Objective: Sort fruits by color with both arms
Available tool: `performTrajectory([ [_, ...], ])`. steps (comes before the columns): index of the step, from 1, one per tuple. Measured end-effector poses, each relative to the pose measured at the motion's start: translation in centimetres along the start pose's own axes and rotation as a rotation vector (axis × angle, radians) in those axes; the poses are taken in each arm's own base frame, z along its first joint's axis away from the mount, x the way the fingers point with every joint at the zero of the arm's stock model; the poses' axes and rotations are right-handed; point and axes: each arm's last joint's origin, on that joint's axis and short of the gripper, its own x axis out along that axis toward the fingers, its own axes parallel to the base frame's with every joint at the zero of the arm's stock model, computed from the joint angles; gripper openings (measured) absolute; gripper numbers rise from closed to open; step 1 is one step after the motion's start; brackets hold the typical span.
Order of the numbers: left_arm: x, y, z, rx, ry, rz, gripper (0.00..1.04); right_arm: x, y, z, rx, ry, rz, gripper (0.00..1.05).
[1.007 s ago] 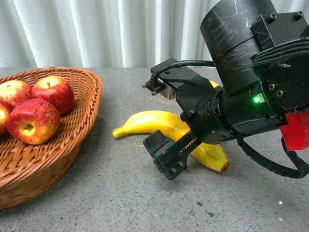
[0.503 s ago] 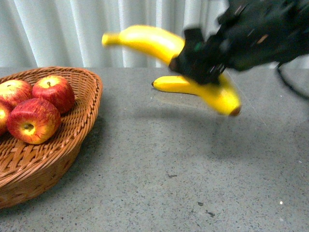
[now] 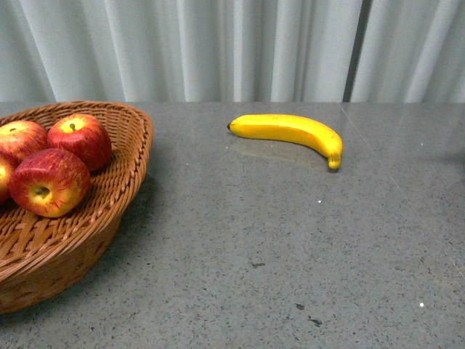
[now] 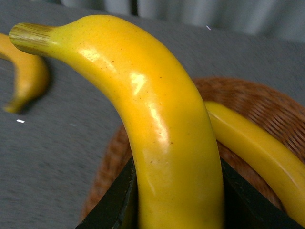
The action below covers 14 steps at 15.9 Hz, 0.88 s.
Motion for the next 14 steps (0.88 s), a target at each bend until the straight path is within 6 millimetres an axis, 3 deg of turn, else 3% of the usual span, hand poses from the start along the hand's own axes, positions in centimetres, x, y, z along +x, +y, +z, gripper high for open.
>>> performTrajectory([
  [1,0.0,0.0,0.0,0.000,0.000,0.000,0.98,0.3,-2.0,-1.8,0.035,0.062,-0.058,0.38],
  [2,0.0,0.0,0.0,0.000,0.000,0.000,0.98,0.4,-2.6,-2.5,0.054,0.090,-0.074,0.38],
  [3,0.0,0.0,0.0,0.000,0.000,0.000,0.98,0.5,-2.7,-2.4,0.055,0.098,-0.077,0.47],
  [8,0.0,0.0,0.0,0.000,0.000,0.000,0.98,0.2,-1.0,1.7,0.007,-0.007,-0.033,1.00],
  [9,0.0,0.0,0.0,0.000,0.000,0.000,0.98,0.3,-0.1,3.0,-0.012,-0.052,-0.004,0.98],
  [11,0.0,0.0,0.0,0.000,0.000,0.000,0.98,0.9,3.7,5.7,-0.068,-0.163,0.114,0.98],
  [14,0.0,0.0,0.0,0.000,0.000,0.000,0.98,3.2,10.5,7.4,-0.149,-0.230,0.340,0.98],
])
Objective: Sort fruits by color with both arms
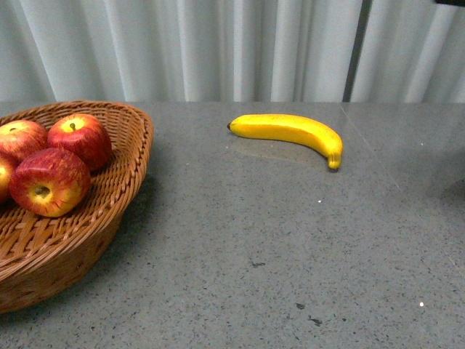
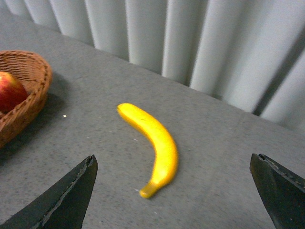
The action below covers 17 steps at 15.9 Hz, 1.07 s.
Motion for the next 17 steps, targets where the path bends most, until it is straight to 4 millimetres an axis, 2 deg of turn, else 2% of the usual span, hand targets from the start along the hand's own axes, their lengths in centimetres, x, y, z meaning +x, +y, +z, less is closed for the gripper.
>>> performTrajectory([
  [1,0.0,0.0,0.0,0.000,0.000,0.000,0.98,2.1,1.2,-0.2,-0.003,0.009,0.057,0.98],
  [3,0.0,0.0,0.0,0.000,0.000,0.000,0.98,5.6,2.0,-1.2,0.009,0.050,0.112,0.98],
  [6,0.0,0.0,0.0,0.000,0.000,0.000,0.98,9.2,1.2,-2.8,0.027,0.101,0.126,0.98],
  [9,0.0,0.0,0.0,0.000,0.000,0.000,0.98,12.2,0.6,-3.8,0.033,0.139,0.112,0.98],
  [13,0.0,0.0,0.0,0.000,0.000,0.000,0.98,16.2,1.1,-4.6,0.035,0.194,0.119,0.98],
  [17,0.0,0.0,0.0,0.000,0.000,0.000,0.98,18.6,0.8,-4.6,0.015,0.220,0.105,0.98],
])
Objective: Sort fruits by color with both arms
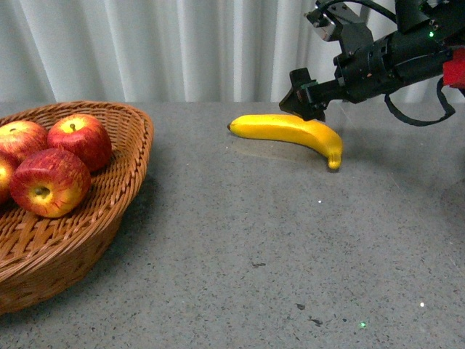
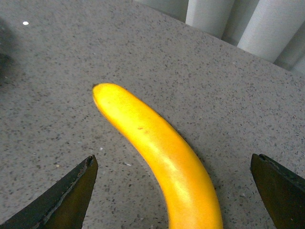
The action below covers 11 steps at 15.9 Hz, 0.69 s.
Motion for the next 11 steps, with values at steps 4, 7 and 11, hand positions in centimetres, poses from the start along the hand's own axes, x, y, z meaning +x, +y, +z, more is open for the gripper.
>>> performTrajectory([
  [4,0.0,0.0,0.0,0.000,0.000,0.000,0.98,2.0,-0.8,-0.8,0.007,0.068,0.007,0.98],
  [7,0.0,0.0,0.0,0.000,0.000,0.000,0.98,3.1,-0.4,-1.3,-0.011,0.097,0.017,0.98],
  [11,0.0,0.0,0.0,0.000,0.000,0.000,0.98,4.9,0.2,-2.6,-0.032,0.138,0.010,0.88],
])
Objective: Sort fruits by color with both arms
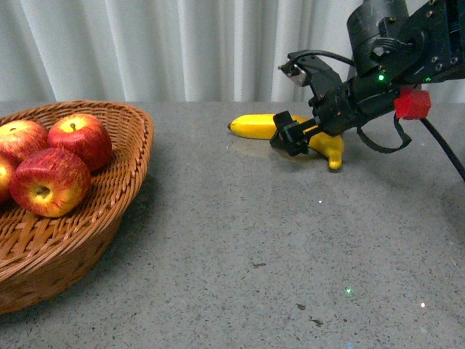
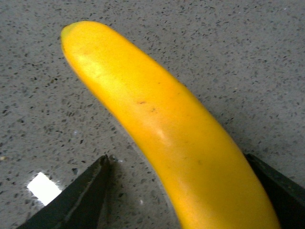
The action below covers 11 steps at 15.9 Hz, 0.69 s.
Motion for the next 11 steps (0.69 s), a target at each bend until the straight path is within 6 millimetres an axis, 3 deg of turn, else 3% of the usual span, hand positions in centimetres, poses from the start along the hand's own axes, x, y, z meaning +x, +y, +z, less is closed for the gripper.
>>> performTrajectory([
  [4,0.0,0.0,0.0,0.000,0.000,0.000,0.98,0.3,-0.1,0.1,-0.019,-0.031,-0.024,0.45],
  [5,0.0,0.0,0.0,0.000,0.000,0.000,0.98,0.1,0.2,0.2,-0.017,-0.043,-0.020,0.39],
  [7,0.0,0.0,0.0,0.000,0.000,0.000,0.98,-1.2,0.8,0.5,0.015,-0.083,0.025,0.37],
  [8,0.0,0.0,0.0,0.000,0.000,0.000,0.98,-4.3,1.2,1.9,0.042,-0.162,0.050,0.37],
  [9,0.0,0.0,0.0,0.000,0.000,0.000,0.98,-15.0,0.1,4.4,0.064,-0.351,0.002,0.37],
  [11,0.0,0.0,0.0,0.000,0.000,0.000,0.98,-22.3,-1.5,2.4,0.105,-0.382,-0.083,0.37],
])
